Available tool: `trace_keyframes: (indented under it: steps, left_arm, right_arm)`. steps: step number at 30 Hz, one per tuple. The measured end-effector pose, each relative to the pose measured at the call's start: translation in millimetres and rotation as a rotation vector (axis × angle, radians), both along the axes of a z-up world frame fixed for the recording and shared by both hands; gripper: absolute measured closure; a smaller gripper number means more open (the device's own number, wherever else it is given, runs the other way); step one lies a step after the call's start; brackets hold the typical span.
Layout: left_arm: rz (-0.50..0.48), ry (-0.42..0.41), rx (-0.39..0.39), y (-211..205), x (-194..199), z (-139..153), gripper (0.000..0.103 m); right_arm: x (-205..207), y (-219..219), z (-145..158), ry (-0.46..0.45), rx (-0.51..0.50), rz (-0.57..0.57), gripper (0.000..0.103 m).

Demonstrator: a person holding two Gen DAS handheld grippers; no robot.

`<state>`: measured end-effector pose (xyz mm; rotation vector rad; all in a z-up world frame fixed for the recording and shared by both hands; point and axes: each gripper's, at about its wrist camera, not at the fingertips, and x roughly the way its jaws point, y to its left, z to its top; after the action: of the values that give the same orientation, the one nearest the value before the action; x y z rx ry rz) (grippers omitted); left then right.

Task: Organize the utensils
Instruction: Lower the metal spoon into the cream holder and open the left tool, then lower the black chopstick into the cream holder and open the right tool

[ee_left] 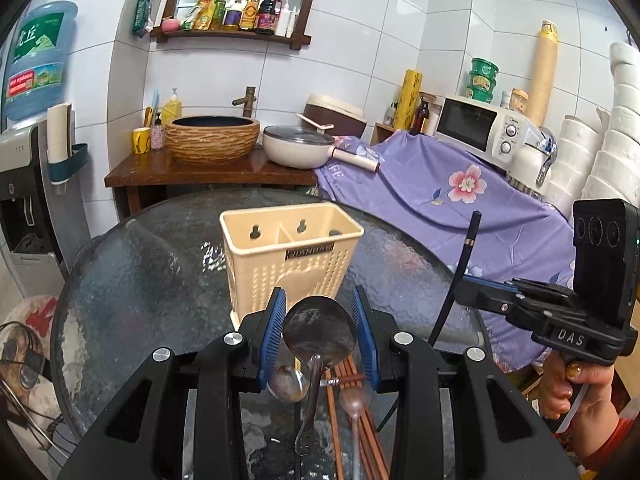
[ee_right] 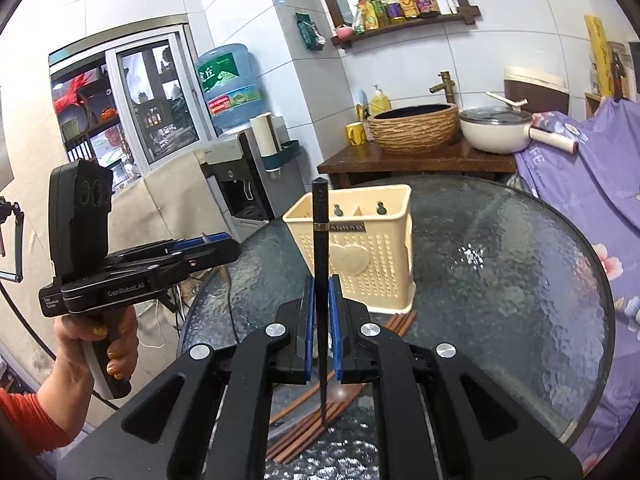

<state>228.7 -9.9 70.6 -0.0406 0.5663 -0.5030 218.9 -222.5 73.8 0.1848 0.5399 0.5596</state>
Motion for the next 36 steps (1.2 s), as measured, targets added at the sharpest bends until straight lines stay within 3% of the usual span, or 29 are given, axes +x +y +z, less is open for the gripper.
trace_keyframes:
  steps: [8, 14, 18, 21, 24, 27, 36]
  left_arm:
    - [0.020, -0.024, -0.039, 2, 24, 37, 0.070]
    - [0.058, -0.081, -0.073, 7, 50, 87, 0.070]
    - [0.087, -0.112, -0.075, 1, 74, 119, 0.070]
    - [0.129, -0.164, -0.068, -5, 89, 134, 0.070]
    - [0.166, -0.158, -0.079, -11, 107, 130, 0.070]
    - [0.202, -0.140, -0.092, -14, 119, 107, 0.070]
    - [0.257, -0.095, -0.138, -2, 127, 40, 0.070]
  right_arm:
    - [14, 8, 40, -0.038, 0.017, 0.035, 0.095]
    - [43, 4, 101, -0.103, 0.021, 0.001, 0.095]
    - [67, 0, 152, -0.188, 0.028, -0.067, 0.095]
    - [85, 3, 174, -0.231, 0.005, -0.115, 0.095]
    - [105, 10, 170, -0.228, -0.016, -0.156, 0.095]
    - [115, 16, 152, -0.231, -0.038, -0.194, 0.095]
    - [137, 29, 69, -0.137, -0.088, -0.208, 0.095]
